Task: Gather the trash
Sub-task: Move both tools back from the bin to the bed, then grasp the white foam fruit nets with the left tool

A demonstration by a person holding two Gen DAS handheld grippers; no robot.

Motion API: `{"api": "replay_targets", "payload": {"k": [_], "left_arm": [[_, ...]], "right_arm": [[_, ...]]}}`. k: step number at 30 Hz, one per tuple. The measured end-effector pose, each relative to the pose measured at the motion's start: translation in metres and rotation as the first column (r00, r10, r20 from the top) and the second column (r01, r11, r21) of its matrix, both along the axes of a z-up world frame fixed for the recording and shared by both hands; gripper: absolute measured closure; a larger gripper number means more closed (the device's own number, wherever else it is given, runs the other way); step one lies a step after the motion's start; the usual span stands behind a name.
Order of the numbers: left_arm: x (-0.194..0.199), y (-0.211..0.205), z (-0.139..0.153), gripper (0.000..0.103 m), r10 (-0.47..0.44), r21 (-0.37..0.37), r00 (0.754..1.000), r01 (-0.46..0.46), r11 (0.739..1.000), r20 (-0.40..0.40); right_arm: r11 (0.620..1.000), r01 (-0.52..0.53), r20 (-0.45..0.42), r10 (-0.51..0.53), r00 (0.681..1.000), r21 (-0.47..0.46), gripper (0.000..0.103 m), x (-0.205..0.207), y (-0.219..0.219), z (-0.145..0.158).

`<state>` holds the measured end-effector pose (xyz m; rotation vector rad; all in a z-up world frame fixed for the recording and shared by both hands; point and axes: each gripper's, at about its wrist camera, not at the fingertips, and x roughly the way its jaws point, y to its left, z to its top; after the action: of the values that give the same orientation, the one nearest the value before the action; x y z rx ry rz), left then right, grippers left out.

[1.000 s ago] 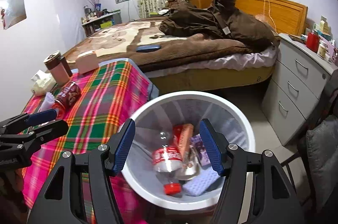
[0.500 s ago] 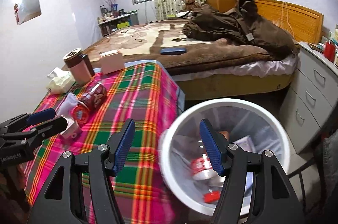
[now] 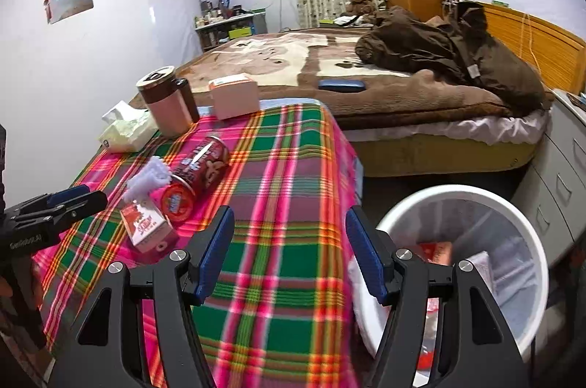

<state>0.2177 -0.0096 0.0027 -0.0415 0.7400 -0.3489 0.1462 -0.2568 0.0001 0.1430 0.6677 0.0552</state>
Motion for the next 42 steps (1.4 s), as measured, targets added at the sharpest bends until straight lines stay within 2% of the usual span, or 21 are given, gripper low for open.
{"api": "replay_targets", "payload": {"k": [4, 9, 14, 20, 25, 29, 33, 35, 36, 38, 40, 42], "left_arm": [[0.015, 0.012, -0.008, 0.030, 0.009, 0.031, 1.000, -0.008, 0.999, -0.021], [0.035, 0.012, -0.017, 0.030, -0.060, 0.058, 0.998, 0.062, 0.996, -0.035], [0.055, 0.006, -0.024, 0.030, -0.131, 0.120, 0.989, 0.138, 0.983, -0.061], [0.081, 0.003, -0.032, 0.030, -0.224, 0.085, 0.970, 0.232, 0.969, -0.097], [0.107, 0.006, -0.039, 0.030, -0.190, 0.076, 0.971, 0.203, 0.976, -0.145], [0.123, 0.007, -0.042, 0.030, -0.182, 0.095, 0.974, 0.196, 0.976, -0.137], [0.135, 0.004, -0.052, 0.030, -0.217, 0.119, 0.964, 0.236, 0.965, -0.155], [0.138, 0.005, -0.056, 0.030, -0.193, 0.145, 0.968, 0.217, 0.965, -0.160], [0.139, 0.007, -0.057, 0.030, -0.195, 0.135, 0.968, 0.217, 0.967, -0.158], [0.142, 0.013, -0.060, 0.036, -0.179, 0.116, 0.970, 0.199, 0.973, -0.167], [0.145, 0.020, -0.065, 0.054, -0.152, 0.110, 0.971, 0.174, 0.979, -0.186], [0.146, 0.029, -0.067, 0.063, -0.136, 0.089, 0.974, 0.155, 0.984, -0.183]], "right_arm": [[1.000, -0.023, -0.020, 0.023, 1.000, 0.013, 0.038, 0.014, 0.013, -0.004], [0.999, -0.046, -0.035, 0.046, 0.998, 0.005, 0.038, 0.031, 0.028, -0.007], [0.999, -0.053, -0.049, 0.053, 0.997, -0.002, 0.038, 0.048, 0.037, -0.009], [0.999, -0.052, -0.060, 0.052, 0.997, -0.012, 0.038, 0.064, 0.043, -0.010], [0.999, -0.046, -0.074, 0.045, 0.996, -0.009, 0.038, 0.076, 0.046, -0.012], [0.999, -0.050, -0.079, 0.049, 0.996, -0.012, 0.038, 0.083, 0.051, -0.014], [0.999, -0.048, -0.085, 0.047, 0.995, -0.013, 0.038, 0.091, 0.054, -0.014], [0.999, -0.042, -0.089, 0.042, 0.995, -0.004, 0.038, 0.097, 0.054, -0.014], [0.999, -0.041, -0.090, 0.040, 0.995, 0.001, 0.038, 0.099, 0.054, -0.014], [0.999, -0.043, -0.095, 0.043, 0.995, 0.008, 0.038, 0.105, 0.055, -0.016], [0.999, -0.047, -0.105, 0.047, 0.993, 0.004, 0.038, 0.113, 0.060, -0.019], [0.998, -0.057, -0.114, 0.057, 0.992, 0.011, 0.038, 0.122, 0.065, -0.021]]}}
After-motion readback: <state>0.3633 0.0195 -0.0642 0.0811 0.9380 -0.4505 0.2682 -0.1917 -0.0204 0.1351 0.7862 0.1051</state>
